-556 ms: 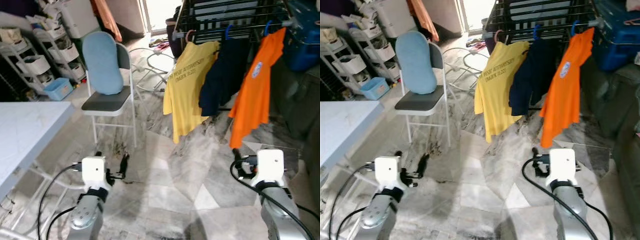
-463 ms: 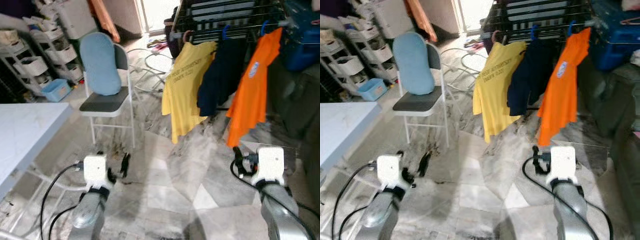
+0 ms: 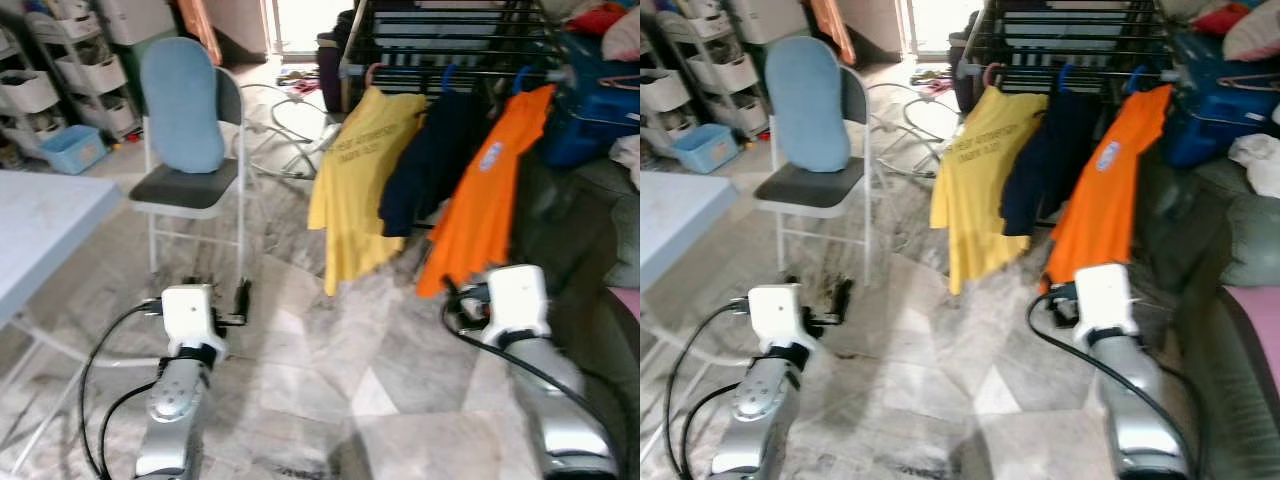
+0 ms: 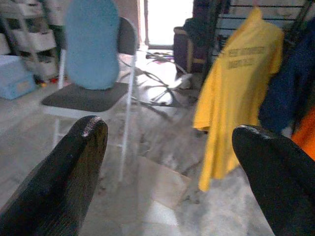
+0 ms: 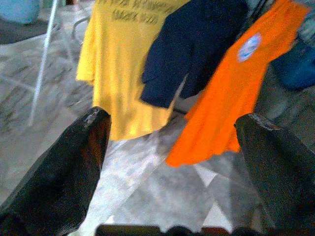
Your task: Hang hanger
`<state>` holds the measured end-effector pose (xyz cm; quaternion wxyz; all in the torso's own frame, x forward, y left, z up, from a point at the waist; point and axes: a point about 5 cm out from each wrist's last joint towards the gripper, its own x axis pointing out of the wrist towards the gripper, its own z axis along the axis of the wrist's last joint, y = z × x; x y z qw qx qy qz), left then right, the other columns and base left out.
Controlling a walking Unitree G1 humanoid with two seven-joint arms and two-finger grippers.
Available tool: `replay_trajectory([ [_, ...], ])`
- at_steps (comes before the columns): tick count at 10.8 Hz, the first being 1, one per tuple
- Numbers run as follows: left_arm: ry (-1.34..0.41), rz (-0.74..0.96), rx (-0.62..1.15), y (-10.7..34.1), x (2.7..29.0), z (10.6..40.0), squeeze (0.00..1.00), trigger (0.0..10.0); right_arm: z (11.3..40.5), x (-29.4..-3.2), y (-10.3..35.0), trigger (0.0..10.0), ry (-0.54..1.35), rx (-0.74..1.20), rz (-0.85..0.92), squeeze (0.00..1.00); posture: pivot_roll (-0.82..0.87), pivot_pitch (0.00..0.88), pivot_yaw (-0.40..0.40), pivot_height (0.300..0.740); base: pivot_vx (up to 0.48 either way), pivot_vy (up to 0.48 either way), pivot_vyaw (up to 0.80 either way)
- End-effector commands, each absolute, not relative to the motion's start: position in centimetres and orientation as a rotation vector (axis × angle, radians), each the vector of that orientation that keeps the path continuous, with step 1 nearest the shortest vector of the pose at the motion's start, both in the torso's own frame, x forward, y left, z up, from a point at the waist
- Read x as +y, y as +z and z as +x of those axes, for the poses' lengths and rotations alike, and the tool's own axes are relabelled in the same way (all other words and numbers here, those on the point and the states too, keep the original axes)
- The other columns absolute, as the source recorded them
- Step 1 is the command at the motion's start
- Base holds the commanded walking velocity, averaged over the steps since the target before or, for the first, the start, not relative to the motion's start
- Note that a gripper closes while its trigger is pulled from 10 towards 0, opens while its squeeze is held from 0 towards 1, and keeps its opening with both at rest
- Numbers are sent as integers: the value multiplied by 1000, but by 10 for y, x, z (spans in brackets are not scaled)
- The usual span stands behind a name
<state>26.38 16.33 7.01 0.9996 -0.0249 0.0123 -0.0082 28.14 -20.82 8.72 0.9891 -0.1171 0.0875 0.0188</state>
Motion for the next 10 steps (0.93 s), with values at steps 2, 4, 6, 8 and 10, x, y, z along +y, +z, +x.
replay_trajectory([
  [2,47,-55,74,54,168,243,0,10000,280,-199,78,10000,64,186,-213,0,-131,0,62,740,0,0,0],
  [4,124,-71,71,52,173,234,0,10000,285,-193,74,10000,143,201,-235,0,-75,0,8,740,0,0,0],
  [6,183,-71,47,55,180,233,0,10000,308,-187,82,10000,180,175,-252,0,-21,0,-51,740,0,0,0],
  [8,162,-12,20,60,182,234,0,10000,320,-176,93,10000,189,118,-239,0,-5,0,-45,740,0,0,0],
  [10,93,42,-20,71,179,241,0,10000,310,-186,89,10000,110,108,-213,0,-32,0,-6,740,0,0,0],
])
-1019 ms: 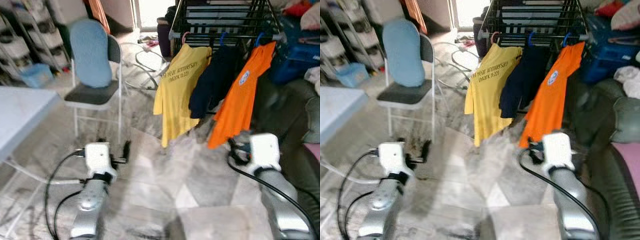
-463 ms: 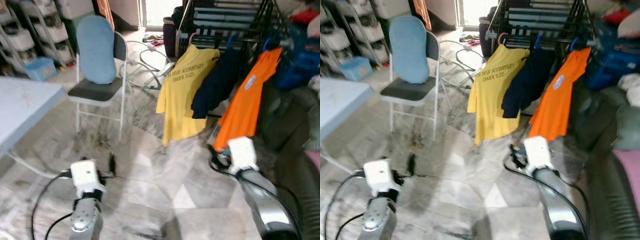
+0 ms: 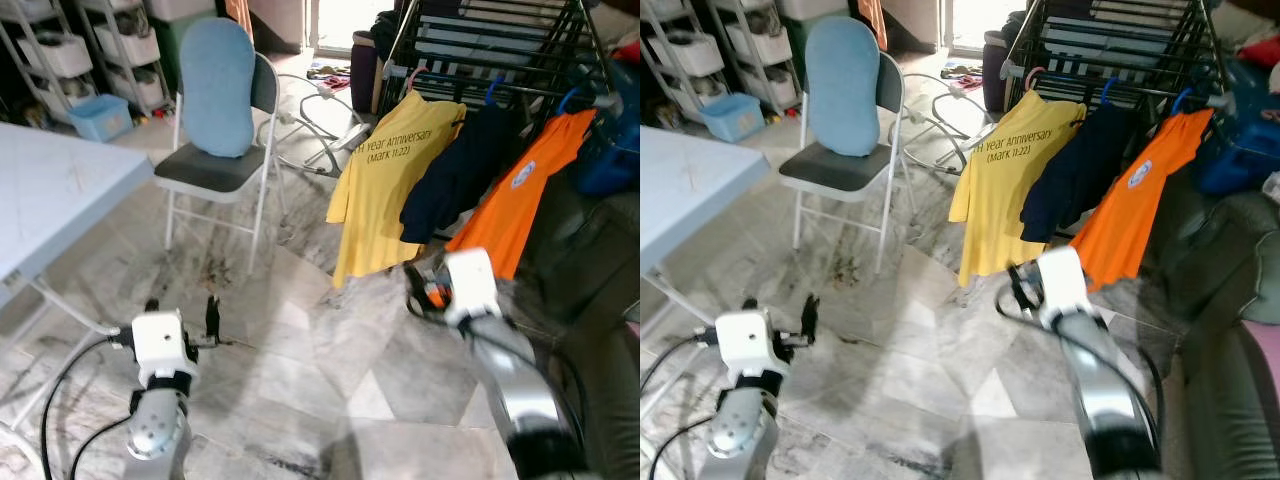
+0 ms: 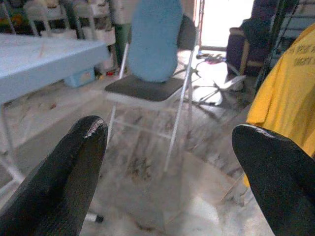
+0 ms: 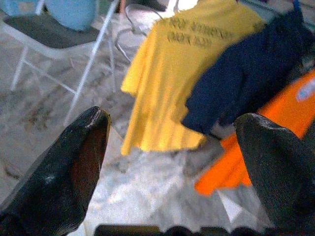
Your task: Hang hanger
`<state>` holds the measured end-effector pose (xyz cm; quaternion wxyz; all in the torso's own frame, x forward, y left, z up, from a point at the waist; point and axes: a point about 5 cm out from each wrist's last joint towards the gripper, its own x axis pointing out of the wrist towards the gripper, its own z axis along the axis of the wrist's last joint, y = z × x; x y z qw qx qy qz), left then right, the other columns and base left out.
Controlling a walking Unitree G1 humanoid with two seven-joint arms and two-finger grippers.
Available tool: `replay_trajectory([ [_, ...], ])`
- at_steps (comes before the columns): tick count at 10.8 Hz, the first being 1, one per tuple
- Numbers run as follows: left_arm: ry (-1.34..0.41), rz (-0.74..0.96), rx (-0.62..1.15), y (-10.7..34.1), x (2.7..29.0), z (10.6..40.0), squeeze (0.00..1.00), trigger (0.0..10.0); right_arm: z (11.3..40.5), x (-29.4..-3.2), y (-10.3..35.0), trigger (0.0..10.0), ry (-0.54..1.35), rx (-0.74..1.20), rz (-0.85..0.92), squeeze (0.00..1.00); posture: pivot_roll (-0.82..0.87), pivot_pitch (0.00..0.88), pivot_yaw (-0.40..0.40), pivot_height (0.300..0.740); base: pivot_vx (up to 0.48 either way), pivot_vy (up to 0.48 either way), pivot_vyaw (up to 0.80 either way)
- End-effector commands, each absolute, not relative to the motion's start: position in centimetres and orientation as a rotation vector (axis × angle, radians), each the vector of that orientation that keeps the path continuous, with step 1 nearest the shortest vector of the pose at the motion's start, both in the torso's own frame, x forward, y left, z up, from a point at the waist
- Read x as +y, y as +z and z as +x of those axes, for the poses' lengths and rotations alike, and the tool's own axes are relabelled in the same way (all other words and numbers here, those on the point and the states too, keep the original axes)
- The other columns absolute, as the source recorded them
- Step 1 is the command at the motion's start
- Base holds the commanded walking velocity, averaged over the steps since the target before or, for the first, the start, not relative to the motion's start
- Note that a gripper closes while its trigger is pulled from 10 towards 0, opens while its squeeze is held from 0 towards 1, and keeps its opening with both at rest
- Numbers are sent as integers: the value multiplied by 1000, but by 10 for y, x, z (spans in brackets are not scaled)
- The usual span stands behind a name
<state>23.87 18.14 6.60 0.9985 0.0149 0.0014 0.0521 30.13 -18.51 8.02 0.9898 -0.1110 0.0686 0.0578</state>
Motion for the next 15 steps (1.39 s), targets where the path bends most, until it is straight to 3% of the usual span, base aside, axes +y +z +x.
replay_trajectory([
  [1,74,39,-6,69,180,241,0,10000,296,-192,84,10000,70,111,-209,0,-70,0,39,740,0,0,0],
  [5,37,24,55,62,189,216,0,10000,253,-206,94,10000,-16,83,-157,0,-117,0,89,740,0,0,0],
  [11,-63,-26,36,72,179,219,0,10000,254,-201,94,10000,-5,107,-141,0,-87,0,86,740,40,0,0],
  [12,-53,-27,36,72,179,219,0,10000,255,-200,97,941,-5,86,-129,0,-87,0,86,740,0,0,0],
  [13,-54,-32,40,72,177,221,0,10000,255,-200,99,0,-13,81,-124,0,-98,0,91,740,0,0,0],
  [15,-61,-33,41,72,176,223,0,10000,253,-202,97,0,-30,93,-119,0,-103,0,95,740,0,0,0],
])
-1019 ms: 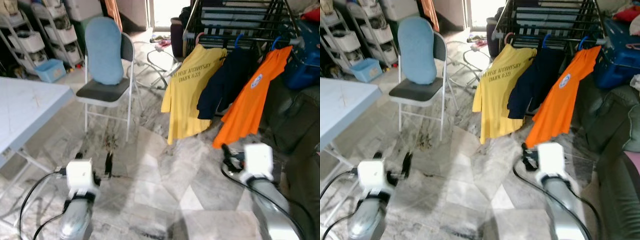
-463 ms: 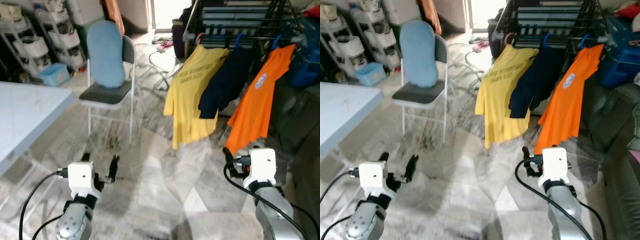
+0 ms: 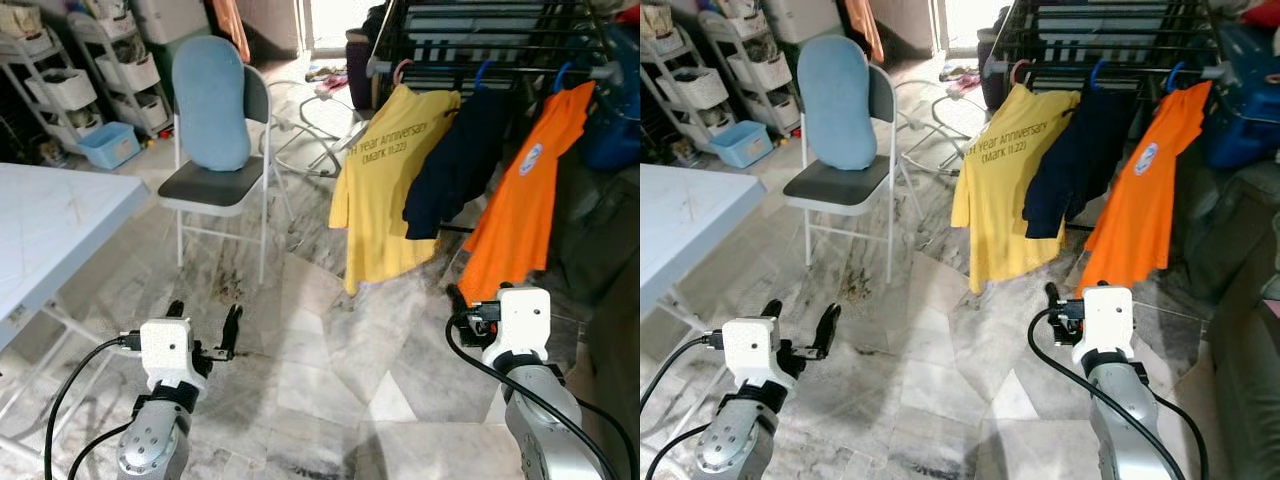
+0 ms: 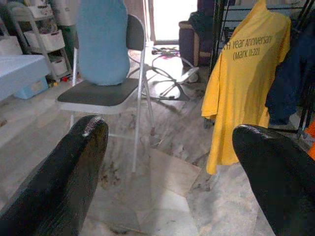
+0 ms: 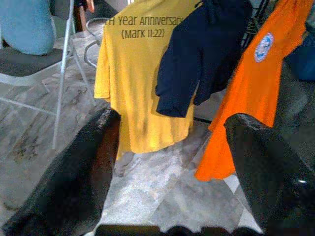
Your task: Hang hanger
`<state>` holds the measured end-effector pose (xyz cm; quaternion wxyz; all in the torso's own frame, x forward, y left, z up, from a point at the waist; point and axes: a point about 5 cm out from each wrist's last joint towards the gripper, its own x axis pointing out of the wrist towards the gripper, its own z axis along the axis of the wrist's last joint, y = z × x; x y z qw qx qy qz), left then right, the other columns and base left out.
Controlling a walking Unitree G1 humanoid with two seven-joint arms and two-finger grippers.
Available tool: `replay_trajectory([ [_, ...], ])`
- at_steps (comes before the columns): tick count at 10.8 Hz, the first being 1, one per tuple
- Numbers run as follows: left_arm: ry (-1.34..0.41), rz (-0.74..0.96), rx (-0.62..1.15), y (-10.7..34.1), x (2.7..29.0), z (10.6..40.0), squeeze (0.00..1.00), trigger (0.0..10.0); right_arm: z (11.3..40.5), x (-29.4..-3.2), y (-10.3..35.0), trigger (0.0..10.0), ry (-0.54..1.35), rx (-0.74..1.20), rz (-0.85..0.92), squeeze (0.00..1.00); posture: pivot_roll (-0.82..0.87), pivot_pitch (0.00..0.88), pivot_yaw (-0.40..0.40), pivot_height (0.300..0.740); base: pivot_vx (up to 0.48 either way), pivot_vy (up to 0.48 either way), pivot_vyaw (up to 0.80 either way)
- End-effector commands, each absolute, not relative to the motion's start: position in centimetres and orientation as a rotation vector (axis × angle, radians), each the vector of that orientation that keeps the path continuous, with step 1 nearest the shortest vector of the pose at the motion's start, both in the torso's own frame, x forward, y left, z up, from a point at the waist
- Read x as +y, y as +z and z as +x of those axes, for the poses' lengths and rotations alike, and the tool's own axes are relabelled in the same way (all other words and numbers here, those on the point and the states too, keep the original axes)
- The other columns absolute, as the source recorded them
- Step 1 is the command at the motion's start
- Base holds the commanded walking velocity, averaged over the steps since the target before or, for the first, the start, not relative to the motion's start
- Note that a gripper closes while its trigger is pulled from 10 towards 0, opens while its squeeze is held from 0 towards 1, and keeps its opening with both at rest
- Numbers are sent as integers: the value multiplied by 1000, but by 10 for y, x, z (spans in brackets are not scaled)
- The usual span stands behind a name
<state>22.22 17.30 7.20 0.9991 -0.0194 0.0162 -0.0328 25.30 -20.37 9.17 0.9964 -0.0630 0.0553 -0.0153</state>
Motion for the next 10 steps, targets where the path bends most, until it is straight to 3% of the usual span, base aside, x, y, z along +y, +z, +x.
replay_trajectory([
  [1,-57,-39,42,72,176,224,0,10000,252,-202,96,3843,-36,97,-123,0,-106,0,99,740,0,0,0],
  [2,-60,-58,35,72,176,224,0,10000,252,-202,95,10000,-33,103,-120,0,-106,0,99,740,0,0,0],
  [3,-53,-80,27,73,176,224,639,10000,253,-202,96,10000,-35,99,-108,1000,-106,0,96,740,0,0,0],
  [4,-35,-76,22,74,178,225,1000,10000,253,-203,97,10000,-39,99,-107,1000,-106,0,96,740,0,0,0],
  [10,-38,-121,31,73,177,227,1000,10000,255,-203,95,10000,-58,106,-69,1000,-109,0,92,740,0,0,0],
])
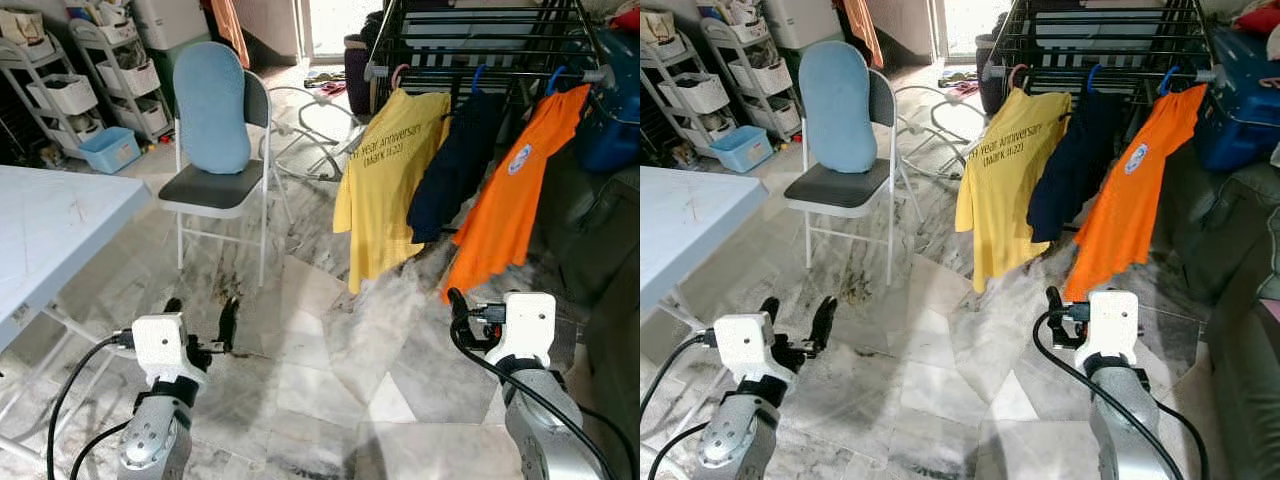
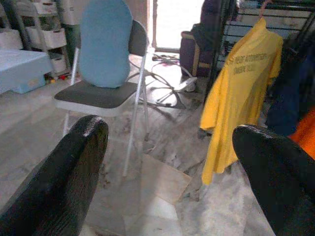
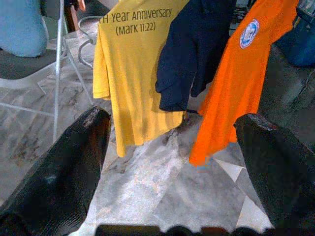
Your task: Hang hanger
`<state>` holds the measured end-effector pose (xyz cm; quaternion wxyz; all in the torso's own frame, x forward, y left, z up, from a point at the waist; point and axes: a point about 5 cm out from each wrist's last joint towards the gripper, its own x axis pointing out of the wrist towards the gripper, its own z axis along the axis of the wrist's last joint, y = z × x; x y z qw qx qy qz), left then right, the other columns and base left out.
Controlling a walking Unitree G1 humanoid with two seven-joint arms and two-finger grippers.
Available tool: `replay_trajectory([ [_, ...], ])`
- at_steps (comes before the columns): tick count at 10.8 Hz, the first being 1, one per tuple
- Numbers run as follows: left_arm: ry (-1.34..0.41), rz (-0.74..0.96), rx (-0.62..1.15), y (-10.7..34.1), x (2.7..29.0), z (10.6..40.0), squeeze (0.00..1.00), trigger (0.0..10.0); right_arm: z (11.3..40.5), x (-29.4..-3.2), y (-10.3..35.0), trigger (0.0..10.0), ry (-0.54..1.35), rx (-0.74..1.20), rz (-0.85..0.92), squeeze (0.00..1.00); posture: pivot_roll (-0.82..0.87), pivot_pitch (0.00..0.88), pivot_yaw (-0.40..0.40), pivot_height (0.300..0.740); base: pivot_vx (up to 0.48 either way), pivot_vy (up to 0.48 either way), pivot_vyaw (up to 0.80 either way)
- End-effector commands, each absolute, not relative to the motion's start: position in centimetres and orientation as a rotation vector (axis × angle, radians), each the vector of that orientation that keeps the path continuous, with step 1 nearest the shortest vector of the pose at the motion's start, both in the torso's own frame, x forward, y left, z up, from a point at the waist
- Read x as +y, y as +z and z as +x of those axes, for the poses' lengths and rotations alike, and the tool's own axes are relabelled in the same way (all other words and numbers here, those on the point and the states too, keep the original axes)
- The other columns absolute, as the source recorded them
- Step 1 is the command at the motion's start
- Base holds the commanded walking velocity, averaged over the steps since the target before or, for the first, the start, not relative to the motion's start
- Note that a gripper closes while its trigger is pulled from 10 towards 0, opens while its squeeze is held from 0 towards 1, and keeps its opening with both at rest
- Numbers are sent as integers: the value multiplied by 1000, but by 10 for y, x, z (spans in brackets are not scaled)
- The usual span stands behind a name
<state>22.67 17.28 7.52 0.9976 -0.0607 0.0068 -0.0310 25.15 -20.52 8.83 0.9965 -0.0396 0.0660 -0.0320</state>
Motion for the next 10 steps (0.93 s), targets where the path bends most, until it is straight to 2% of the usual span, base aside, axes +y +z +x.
replay_trajectory([
  [1,-86,-113,24,75,173,227,0,10000,255,-202,95,10000,-49,117,-73,39,-109,0,93,740,0,0,0],
  [2,-89,-127,22,75,173,228,0,10000,255,-202,93,10000,-46,130,-80,0,-109,0,93,740,326,0,0],
  [3,-92,-132,21,75,172,228,0,10000,256,-201,93,10000,-44,133,-79,0,-110,0,94,740,382,0,-800],
  [8,-107,-135,23,74,169,231,0,10000,260,-200,92,10000,-36,137,-83,0,-110,0,90,740,400,263,-800],
  [10,-109,-135,31,72,167,231,0,10000,261,-198,92,10000,-27,133,-80,0,-110,0,89,740,360,317,0],
])
